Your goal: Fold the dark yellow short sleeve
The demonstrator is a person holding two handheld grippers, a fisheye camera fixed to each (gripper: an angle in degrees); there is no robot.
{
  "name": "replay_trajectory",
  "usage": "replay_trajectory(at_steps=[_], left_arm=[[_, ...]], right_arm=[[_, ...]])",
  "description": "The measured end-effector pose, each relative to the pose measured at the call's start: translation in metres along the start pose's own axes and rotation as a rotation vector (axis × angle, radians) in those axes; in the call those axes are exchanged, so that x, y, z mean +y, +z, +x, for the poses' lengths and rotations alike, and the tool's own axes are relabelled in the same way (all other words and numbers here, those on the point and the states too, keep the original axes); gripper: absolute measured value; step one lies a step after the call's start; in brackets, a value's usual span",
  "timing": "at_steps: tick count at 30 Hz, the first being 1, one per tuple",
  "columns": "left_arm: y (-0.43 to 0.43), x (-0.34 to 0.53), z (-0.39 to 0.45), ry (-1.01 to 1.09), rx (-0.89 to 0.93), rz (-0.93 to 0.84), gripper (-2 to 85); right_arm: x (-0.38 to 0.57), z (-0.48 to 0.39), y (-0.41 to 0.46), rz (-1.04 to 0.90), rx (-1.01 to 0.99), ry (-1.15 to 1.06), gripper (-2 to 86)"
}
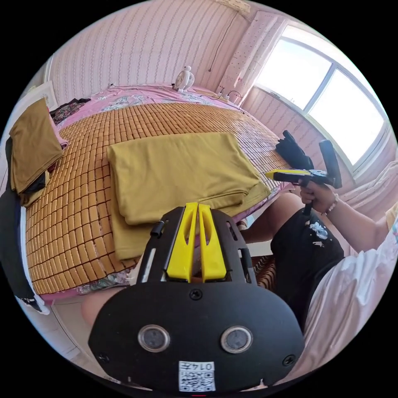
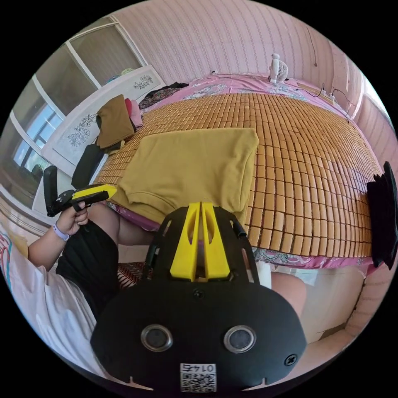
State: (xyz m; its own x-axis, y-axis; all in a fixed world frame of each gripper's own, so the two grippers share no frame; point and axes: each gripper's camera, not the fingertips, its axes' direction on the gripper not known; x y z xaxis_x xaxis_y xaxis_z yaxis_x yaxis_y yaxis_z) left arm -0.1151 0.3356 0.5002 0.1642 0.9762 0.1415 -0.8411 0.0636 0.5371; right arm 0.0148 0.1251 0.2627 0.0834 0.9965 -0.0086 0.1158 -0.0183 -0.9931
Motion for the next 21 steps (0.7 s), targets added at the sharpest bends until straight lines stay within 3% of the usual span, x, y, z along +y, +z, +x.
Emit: replay_trajectory(at_steps=[5, 8, 10, 17, 21], left_arm=[[0.046, -0.021, 0.027, 0.034, 0.055, -0.021, -1.0], [0.073, -0.024, 0.039, 0.075, -0.026, -0.047, -1.0], [0.100, -0.017, 0.041, 0.079, -0.057, -0.178, -1.0], [0.105, -0.005, 0.045, 0.113, -0.033, -0.145, -1.0], [0.112, 0.002, 0.056, 0.178, -0.094, -0.122, -1.0]], right_arm=[[-0.053, -0.057, 0.039, -0.097, -0.038, -0.225, -0.3], [-0.101, -0.085, 0.069, -0.154, 0.014, -0.321, -0.4], [-0.134, -0.101, 0.088, -0.189, 0.073, -0.366, -0.4], [-0.250, -0.145, 0.192, -0.441, 0.282, -0.594, -0.3], [-0.279, -0.152, 0.236, -0.615, 0.254, -0.670, -0.4]])
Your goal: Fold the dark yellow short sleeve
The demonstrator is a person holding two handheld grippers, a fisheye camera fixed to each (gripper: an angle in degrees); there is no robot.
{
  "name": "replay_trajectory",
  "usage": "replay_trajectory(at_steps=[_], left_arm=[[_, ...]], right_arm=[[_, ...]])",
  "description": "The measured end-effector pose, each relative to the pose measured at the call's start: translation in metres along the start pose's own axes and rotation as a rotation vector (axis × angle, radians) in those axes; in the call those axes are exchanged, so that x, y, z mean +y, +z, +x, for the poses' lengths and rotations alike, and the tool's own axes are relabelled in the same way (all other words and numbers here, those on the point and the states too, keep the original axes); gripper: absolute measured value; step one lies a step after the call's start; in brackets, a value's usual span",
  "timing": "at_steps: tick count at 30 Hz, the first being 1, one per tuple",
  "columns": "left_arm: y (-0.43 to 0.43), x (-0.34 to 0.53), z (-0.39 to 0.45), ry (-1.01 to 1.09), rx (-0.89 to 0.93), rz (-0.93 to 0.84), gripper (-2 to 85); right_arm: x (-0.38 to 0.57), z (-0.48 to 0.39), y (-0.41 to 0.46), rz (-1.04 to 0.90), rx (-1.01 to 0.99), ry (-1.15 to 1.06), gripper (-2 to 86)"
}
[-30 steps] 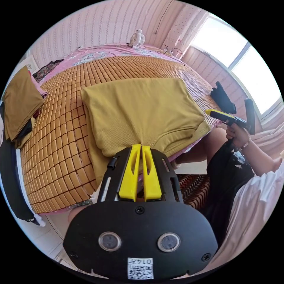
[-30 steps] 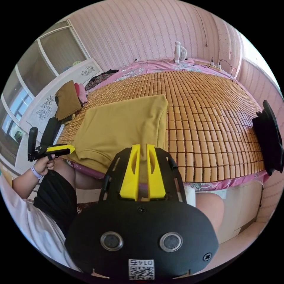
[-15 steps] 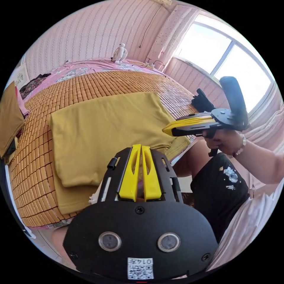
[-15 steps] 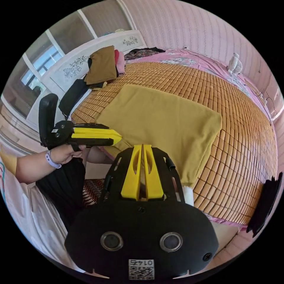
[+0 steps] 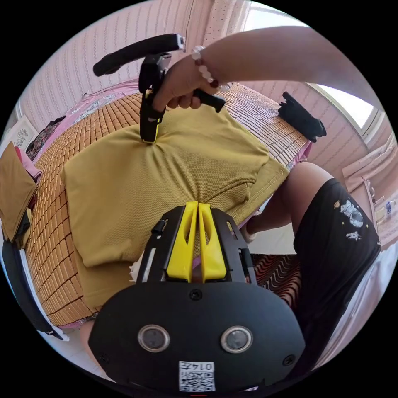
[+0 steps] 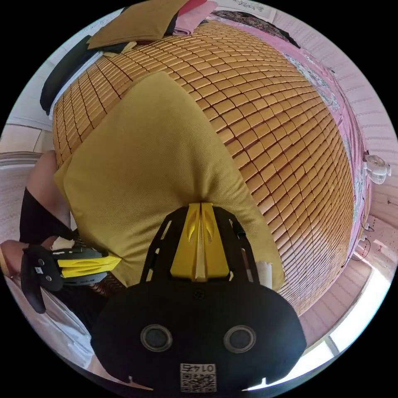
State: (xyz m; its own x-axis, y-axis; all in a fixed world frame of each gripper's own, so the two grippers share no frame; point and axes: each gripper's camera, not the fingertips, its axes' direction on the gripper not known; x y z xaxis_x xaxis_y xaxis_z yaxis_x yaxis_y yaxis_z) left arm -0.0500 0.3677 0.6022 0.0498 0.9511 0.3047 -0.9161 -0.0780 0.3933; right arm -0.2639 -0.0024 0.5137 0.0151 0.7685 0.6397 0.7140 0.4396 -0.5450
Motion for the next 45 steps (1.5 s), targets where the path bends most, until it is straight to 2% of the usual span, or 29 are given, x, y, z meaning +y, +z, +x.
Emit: replay_trajectory(at_steps=[3, 6, 10, 14, 17, 20, 21, 23, 25, 27, 30, 33, 36, 39, 42, 45], left_arm=[[0.004, 0.000, 0.003, 0.006, -0.005, -0.005, -1.0], [0.008, 0.000, -0.002, -0.022, 0.033, -0.010, -1.0], [0.014, 0.000, -0.009, -0.055, 0.086, -0.016, -1.0], [0.019, 0.001, -0.010, -0.065, 0.094, -0.013, -1.0], [0.022, 0.001, -0.010, -0.063, 0.089, -0.011, -1.0], [0.025, 0.002, -0.011, -0.057, 0.091, -0.010, -1.0], [0.026, 0.002, -0.012, -0.057, 0.093, -0.007, -1.0], [0.028, 0.004, -0.013, -0.065, 0.099, 0.001, -1.0], [0.027, 0.008, -0.018, -0.096, 0.139, 0.022, -0.9], [0.022, 0.012, -0.022, -0.085, 0.218, 0.074, -0.8], [0.006, 0.017, -0.028, -0.100, 0.214, 0.226, -0.2], [-0.004, 0.013, -0.027, -0.076, 0.193, 0.333, 4.1], [-0.002, 0.007, -0.019, -0.037, 0.279, 0.421, 12.1], [0.006, -0.001, -0.010, -0.019, 0.379, 0.406, 14.7], [0.013, -0.013, 0.005, 0.029, 0.367, 0.374, 18.1], [0.024, -0.030, 0.022, 0.123, 0.341, 0.327, 20.1]], right_arm=[[-0.022, 0.013, -0.016, -0.110, -0.049, -0.131, -0.4], [-0.041, 0.041, -0.028, -0.054, -0.103, -0.057, -0.5], [-0.057, 0.052, -0.005, -0.091, -0.134, -0.015, -0.7], [-0.057, 0.055, -0.030, -0.134, -0.097, -0.126, -0.5], [-0.050, 0.064, -0.045, -0.050, -0.029, -0.082, -0.5], [-0.048, 0.066, 0.002, -0.135, -0.004, -0.057, -0.4], [-0.042, 0.069, 0.003, -0.072, 0.014, -0.026, -0.4], [-0.032, 0.076, 0.001, -0.062, -0.005, 0.011, -0.3], [-0.010, 0.081, -0.015, 0.014, -0.012, 0.035, -0.2], [0.060, 0.085, -0.057, 0.282, -0.060, 0.135, 0.4], [0.176, 0.089, -0.066, 0.489, -0.158, 0.311, 2.0], [0.277, 0.092, -0.022, 0.447, -0.179, 0.511, 7.5], [0.358, 0.087, 0.021, 0.427, -0.268, 0.684, 10.7], [0.409, 0.083, 0.053, 0.389, -0.363, 0.799, 12.3], [0.430, 0.089, 0.084, 0.262, -0.516, 0.839, 9.7], [0.446, 0.102, 0.099, 0.250, -0.655, 0.813, 4.3]])
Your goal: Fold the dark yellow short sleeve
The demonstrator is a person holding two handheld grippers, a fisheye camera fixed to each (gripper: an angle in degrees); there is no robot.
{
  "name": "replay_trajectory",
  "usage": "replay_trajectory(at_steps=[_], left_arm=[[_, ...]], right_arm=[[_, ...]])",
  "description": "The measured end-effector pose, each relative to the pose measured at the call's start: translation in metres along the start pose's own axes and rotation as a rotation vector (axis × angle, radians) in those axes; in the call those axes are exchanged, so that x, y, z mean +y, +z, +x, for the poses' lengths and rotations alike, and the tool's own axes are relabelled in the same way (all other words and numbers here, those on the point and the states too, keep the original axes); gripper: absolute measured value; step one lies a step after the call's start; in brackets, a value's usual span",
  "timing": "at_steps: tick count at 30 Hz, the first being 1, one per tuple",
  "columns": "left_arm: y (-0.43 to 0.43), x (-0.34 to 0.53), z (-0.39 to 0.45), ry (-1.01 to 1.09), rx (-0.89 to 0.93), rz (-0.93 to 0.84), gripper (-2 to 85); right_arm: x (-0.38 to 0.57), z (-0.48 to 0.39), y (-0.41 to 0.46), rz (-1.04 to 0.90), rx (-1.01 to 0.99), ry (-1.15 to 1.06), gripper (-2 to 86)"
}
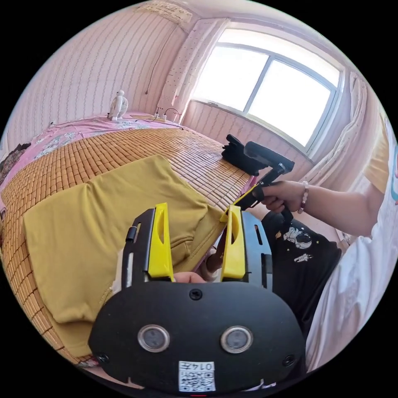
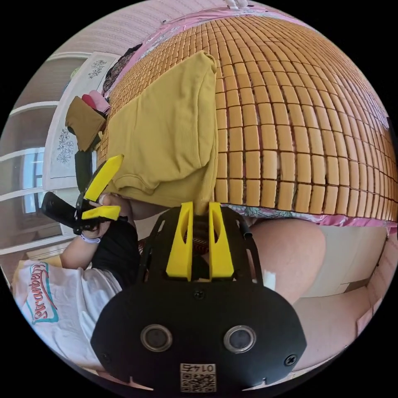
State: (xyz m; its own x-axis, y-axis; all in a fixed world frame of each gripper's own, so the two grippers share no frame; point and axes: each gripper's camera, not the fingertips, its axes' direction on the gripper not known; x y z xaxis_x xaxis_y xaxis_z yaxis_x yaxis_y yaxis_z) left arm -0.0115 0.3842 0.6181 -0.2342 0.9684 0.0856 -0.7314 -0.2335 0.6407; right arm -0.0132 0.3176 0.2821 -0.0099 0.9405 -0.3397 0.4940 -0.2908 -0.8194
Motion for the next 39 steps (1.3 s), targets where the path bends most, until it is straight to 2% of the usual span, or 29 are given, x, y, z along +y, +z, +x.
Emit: replay_trajectory(at_steps=[4, 8, 11, 13, 15, 17, 20, 23, 25, 28, 30, 32, 36, 39], left_arm=[[0.035, -0.016, 0.008, 0.086, 0.113, -0.118, 21.4], [0.054, -0.027, 0.015, 0.170, 0.082, -0.168, 19.5], [0.070, -0.032, 0.011, 0.118, 0.073, -0.271, 10.6], [0.069, -0.033, 0.002, 0.052, -0.027, -0.321, 4.6], [0.064, -0.029, -0.004, 0.041, 0.030, -0.340, 4.2], [0.054, -0.021, -0.009, 0.024, 0.063, -0.321, 4.1], [0.034, -0.005, -0.019, -0.033, 0.078, -0.352, 4.0], [0.008, 0.010, -0.027, -0.086, 0.077, -0.334, 4.0], [-0.010, 0.016, -0.031, -0.097, 0.045, -0.329, 4.0], [-0.027, 0.017, -0.032, -0.080, 0.000, -0.334, 4.0], [-0.035, 0.019, -0.034, -0.073, -0.013, -0.332, 4.0], [-0.040, 0.021, -0.040, -0.099, -0.006, -0.314, 3.9], [-0.044, 0.022, -0.049, -0.136, 0.061, -0.262, 3.5], [-0.043, 0.012, -0.043, -0.079, 0.139, -0.223, 3.5]], right_arm=[[0.014, 0.010, -0.026, 0.083, -0.072, -0.074, 3.0], [0.027, 0.015, -0.049, 0.131, -0.139, -0.158, 2.7], [0.036, 0.021, -0.061, 0.212, -0.266, -0.176, 3.0], [0.038, 0.023, -0.056, 0.175, -0.329, -0.177, 3.3], [0.044, 0.026, -0.054, 0.150, -0.350, -0.210, 3.9], [0.049, 0.036, -0.057, 0.172, -0.389, -0.203, 3.9], [0.062, 0.071, -0.072, 0.354, -0.473, -0.105, 5.3], [0.058, 0.081, -0.074, 0.354, -0.185, -0.027, 9.4], [0.050, 0.081, -0.070, 0.358, -0.123, -0.020, 11.7], [0.038, 0.091, -0.062, 0.423, -0.258, 0.018, 11.1], [0.030, 0.102, -0.048, 0.447, -0.314, 0.083, 6.7], [0.026, 0.109, -0.036, 0.402, -0.409, 0.107, 3.4], [0.050, 0.130, -0.048, 0.514, -0.619, 0.187, 1.4], [0.078, 0.133, -0.086, 0.583, -0.583, 0.166, 1.0]])
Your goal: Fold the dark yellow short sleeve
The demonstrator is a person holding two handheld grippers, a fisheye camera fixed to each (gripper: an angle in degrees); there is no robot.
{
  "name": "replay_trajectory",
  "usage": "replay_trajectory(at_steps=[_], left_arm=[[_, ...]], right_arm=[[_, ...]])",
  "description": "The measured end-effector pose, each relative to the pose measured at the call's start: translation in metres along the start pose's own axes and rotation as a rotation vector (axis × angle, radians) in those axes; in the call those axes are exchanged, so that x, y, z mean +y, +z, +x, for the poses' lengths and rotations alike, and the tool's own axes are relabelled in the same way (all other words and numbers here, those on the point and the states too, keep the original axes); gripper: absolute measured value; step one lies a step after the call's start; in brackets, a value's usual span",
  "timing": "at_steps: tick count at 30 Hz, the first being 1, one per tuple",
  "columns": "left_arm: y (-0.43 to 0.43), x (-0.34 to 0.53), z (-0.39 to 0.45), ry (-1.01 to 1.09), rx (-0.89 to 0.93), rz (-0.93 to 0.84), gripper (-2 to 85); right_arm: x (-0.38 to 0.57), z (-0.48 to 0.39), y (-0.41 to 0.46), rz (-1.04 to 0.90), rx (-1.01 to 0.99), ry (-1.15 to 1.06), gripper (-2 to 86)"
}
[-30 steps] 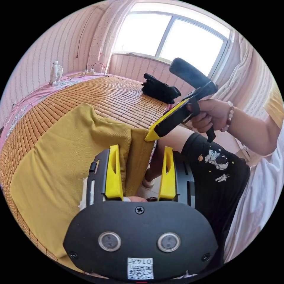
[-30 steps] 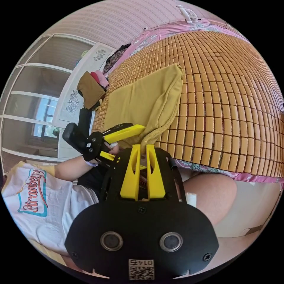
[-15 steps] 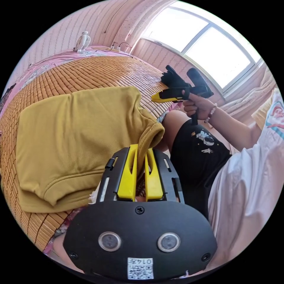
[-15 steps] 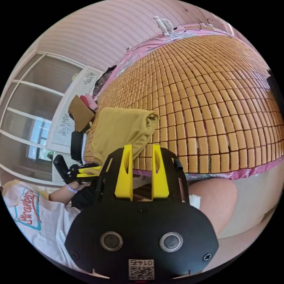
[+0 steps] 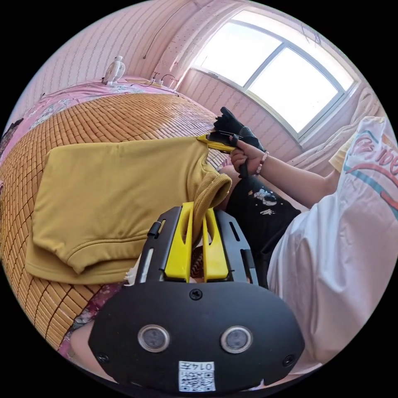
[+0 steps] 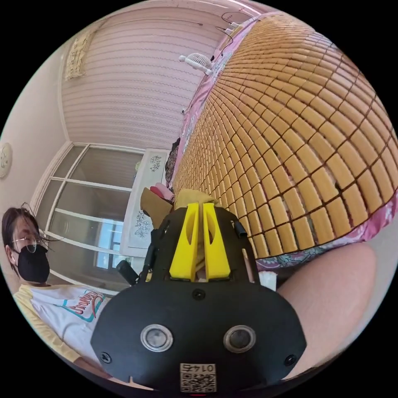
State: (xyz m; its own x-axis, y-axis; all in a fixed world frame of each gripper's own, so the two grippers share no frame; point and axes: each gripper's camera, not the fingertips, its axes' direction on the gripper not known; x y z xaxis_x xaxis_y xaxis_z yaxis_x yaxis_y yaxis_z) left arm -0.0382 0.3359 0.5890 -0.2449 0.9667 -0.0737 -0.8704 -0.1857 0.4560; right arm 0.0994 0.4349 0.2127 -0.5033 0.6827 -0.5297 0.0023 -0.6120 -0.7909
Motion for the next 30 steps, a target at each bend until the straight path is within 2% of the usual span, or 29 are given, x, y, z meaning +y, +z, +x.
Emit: replay_trajectory(at_steps=[5, 8, 10, 14, 19, 22, 27, 30], left_arm=[[-0.006, -0.014, 0.018, 0.051, 0.163, 0.151, 3.6], [-0.015, -0.014, 0.018, 0.042, 0.218, 0.264, 3.5], [-0.027, -0.009, 0.011, 0.021, 0.174, 0.322, 3.5], [-0.049, 0.006, -0.004, 0.003, -0.012, 0.332, 3.8], [-0.069, 0.033, -0.055, -0.353, -0.235, 0.261, 5.0], [-0.073, 0.043, -0.084, -0.484, -0.245, 0.246, 7.2], [-0.078, 0.058, -0.120, -0.629, -0.081, 0.265, 8.3], [-0.082, 0.068, -0.130, -0.671, -0.012, 0.296, 8.6]], right_arm=[[0.000, -0.076, -0.065, 0.065, 0.185, -0.200, 0.8], [-0.016, -0.132, -0.066, 0.050, 0.257, -0.304, 0.9], [-0.034, -0.166, -0.040, -0.018, 0.334, -0.373, 1.0], [-0.067, -0.233, 0.082, -0.214, 0.466, -0.570, 1.8], [-0.096, -0.254, 0.248, -0.428, 0.537, -0.600, 4.6], [-0.106, -0.258, 0.316, -0.558, 0.633, -0.561, 5.4], [-0.092, -0.292, 0.322, -0.442, 0.741, -0.726, 5.2], [-0.085, -0.282, 0.329, -0.465, 0.774, -0.796, 7.8]])
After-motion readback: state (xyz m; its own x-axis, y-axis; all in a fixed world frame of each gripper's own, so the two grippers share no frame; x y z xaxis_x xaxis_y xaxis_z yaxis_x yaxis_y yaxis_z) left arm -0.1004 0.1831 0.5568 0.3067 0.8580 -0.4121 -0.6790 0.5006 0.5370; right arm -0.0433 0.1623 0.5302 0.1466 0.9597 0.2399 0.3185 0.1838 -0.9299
